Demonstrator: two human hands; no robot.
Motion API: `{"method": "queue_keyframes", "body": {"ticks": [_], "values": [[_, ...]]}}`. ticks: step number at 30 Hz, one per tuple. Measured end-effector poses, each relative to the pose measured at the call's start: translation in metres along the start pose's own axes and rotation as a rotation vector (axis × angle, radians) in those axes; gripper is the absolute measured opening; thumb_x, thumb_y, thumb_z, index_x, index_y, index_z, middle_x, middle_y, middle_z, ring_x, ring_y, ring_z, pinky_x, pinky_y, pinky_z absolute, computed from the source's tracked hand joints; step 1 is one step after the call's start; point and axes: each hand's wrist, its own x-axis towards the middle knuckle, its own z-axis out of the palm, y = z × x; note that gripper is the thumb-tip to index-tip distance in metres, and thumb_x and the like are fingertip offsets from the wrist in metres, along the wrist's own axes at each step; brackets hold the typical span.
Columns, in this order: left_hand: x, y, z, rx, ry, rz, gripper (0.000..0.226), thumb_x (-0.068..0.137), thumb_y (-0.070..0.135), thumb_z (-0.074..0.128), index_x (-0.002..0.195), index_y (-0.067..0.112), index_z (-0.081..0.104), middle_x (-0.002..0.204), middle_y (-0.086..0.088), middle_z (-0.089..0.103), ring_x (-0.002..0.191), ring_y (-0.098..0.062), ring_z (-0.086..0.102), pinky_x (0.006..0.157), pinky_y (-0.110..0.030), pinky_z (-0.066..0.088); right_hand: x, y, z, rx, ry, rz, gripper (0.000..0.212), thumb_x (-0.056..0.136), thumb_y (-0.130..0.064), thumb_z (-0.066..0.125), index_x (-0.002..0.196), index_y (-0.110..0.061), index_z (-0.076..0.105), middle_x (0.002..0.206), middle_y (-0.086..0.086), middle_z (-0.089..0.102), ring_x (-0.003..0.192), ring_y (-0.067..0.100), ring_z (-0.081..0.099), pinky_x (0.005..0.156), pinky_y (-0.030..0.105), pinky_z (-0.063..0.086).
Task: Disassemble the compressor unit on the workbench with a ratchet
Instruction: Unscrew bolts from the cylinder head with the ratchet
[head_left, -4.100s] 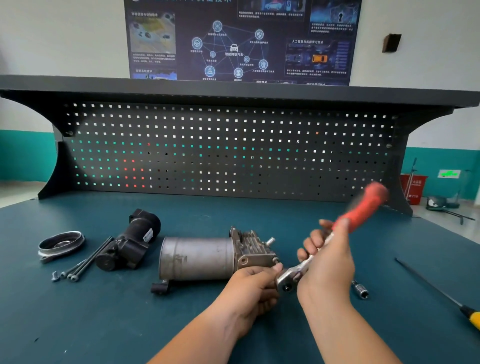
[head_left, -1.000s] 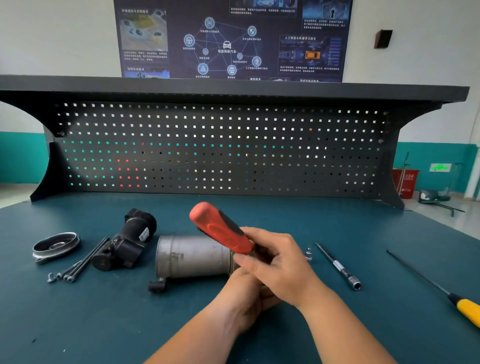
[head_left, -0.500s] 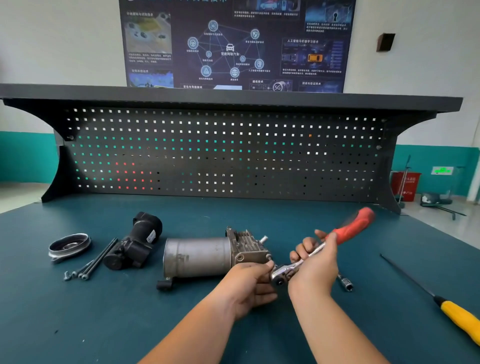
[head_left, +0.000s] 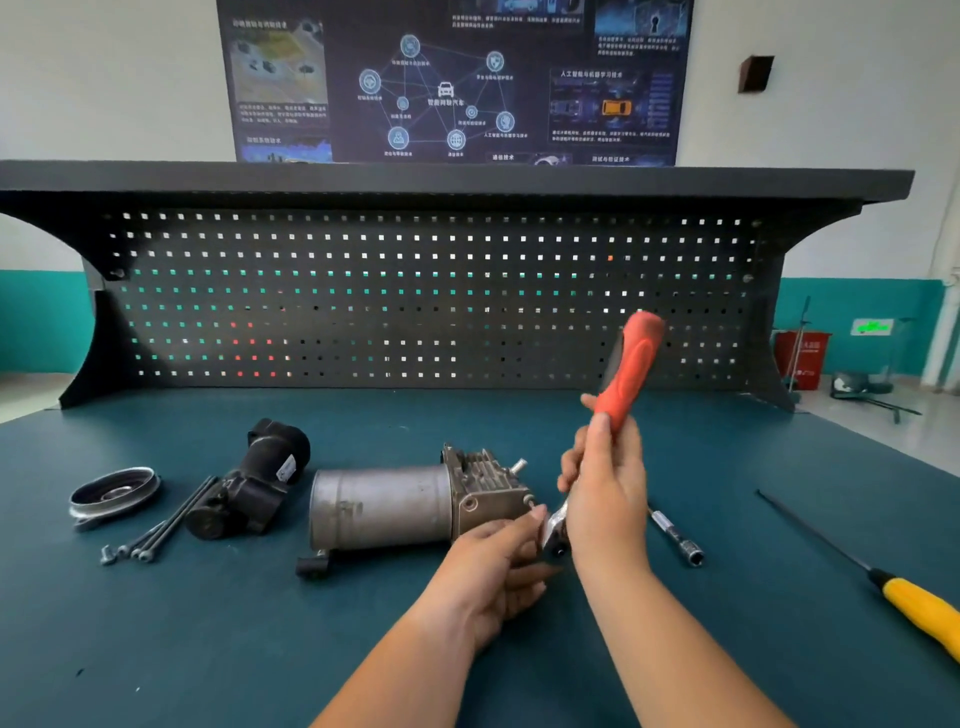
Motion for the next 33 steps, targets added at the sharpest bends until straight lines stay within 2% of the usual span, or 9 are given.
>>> {"method": "queue_keyframes", "body": {"ticks": [7, 10, 13, 15, 17, 21, 27, 30, 33], "values": [[-0.002, -0.004, 0.006, -0.169, -0.122, -0.002, 0.02, 0.093, 0.017, 0.052, 0.082, 0.012, 0.069, 0.065, -0.002, 0.066, 0.057, -0.014, 0.066, 0.062, -0.027, 0.055, -0.007, 0.006, 0.004, -0.356, -0.408, -0.17, 0.021, 0.085, -0.047, 0.054, 0.106, -0.048, 0.054, 0.052, -0.014, 0.051, 0.051, 0.002, 0.046, 0.057, 0.017, 0.038], [-0.003, -0.005, 0.007, -0.256, -0.16, 0.004, 0.028, 0.099, 0.015, 0.039, 0.11, 0.01, 0.065, 0.089, -0.008, 0.068, 0.081, -0.019, 0.065, 0.068, -0.028, 0.053, -0.012, 0.011, 0.006, -0.535, -0.646, -0.224, 0.03, 0.082, -0.05, 0.052, 0.111, -0.059, 0.052, 0.085, -0.028, 0.067, 0.085, -0.002, 0.062, 0.078, 0.023, 0.048], [0.001, -0.007, 0.003, -0.336, -0.135, 0.04, 0.034, 0.104, 0.014, 0.027, 0.129, 0.007, 0.048, 0.086, -0.002, 0.059, 0.077, -0.017, 0.06, 0.066, -0.021, 0.051, -0.017, 0.013, 0.005, -0.655, -0.76, -0.281, 0.039, 0.079, -0.061, 0.044, 0.118, -0.065, 0.039, 0.112, -0.028, 0.062, 0.104, 0.004, 0.061, 0.091, 0.031, 0.048], [-0.001, -0.006, 0.006, -0.319, -0.13, 0.06, 0.032, 0.102, 0.018, 0.034, 0.108, 0.016, 0.065, 0.087, -0.006, 0.063, 0.084, -0.018, 0.062, 0.078, -0.025, 0.049, -0.016, 0.013, 0.003, -0.548, -0.702, -0.286, 0.032, 0.079, -0.06, 0.044, 0.111, -0.063, 0.049, 0.099, -0.022, 0.067, 0.093, 0.004, 0.063, 0.084, 0.03, 0.049], [0.001, -0.007, 0.007, -0.217, -0.126, 0.032, 0.033, 0.096, 0.015, 0.043, 0.085, 0.016, 0.074, 0.086, -0.008, 0.065, 0.079, -0.018, 0.062, 0.071, -0.029, 0.05, -0.016, 0.011, 0.002, -0.369, -0.575, -0.236, 0.027, 0.08, -0.055, 0.048, 0.102, -0.044, 0.06, 0.072, -0.012, 0.063, 0.068, 0.001, 0.056, 0.065, 0.023, 0.044], [0.005, -0.006, 0.006, -0.13, -0.064, 0.03, 0.013, 0.093, 0.015, 0.052, 0.096, 0.009, 0.063, 0.071, -0.004, 0.063, 0.052, -0.013, 0.061, 0.049, -0.021, 0.051, -0.011, 0.007, 0.002, 0.045, -0.201, 0.004, 0.026, 0.089, -0.035, 0.048, 0.079, -0.015, 0.061, 0.048, -0.013, 0.036, 0.044, 0.001, 0.03, 0.046, 0.016, 0.027], [0.003, -0.004, 0.009, -0.103, -0.026, 0.045, 0.019, 0.093, 0.028, 0.055, 0.097, 0.011, 0.059, 0.067, 0.0, 0.064, 0.05, -0.014, 0.065, 0.042, -0.017, 0.044, 0.013, 0.007, -0.014, 0.544, 0.441, 0.538, 0.043, 0.097, -0.045, 0.038, 0.063, -0.019, 0.047, 0.038, -0.01, 0.028, 0.032, 0.008, 0.025, 0.047, 0.025, 0.025], [0.002, -0.004, 0.01, -0.074, -0.037, 0.04, 0.018, 0.093, 0.028, 0.055, 0.083, 0.014, 0.055, 0.049, 0.008, 0.059, 0.053, -0.015, 0.067, 0.041, -0.017, 0.042, 0.017, 0.009, -0.017, 0.53, 0.473, 0.58, 0.044, 0.096, -0.047, 0.037, 0.064, -0.018, 0.046, 0.037, -0.01, 0.028, 0.031, 0.008, 0.025, 0.045, 0.024, 0.025], [0.003, -0.004, 0.008, -0.073, -0.034, 0.03, 0.017, 0.091, 0.028, 0.058, 0.08, 0.014, 0.057, 0.051, 0.007, 0.059, 0.053, -0.016, 0.067, 0.041, -0.018, 0.043, 0.016, 0.007, -0.012, 0.381, 0.339, 0.474, 0.044, 0.097, -0.046, 0.035, 0.065, -0.018, 0.047, 0.039, -0.01, 0.026, 0.034, 0.008, 0.022, 0.043, 0.024, 0.025]]}}
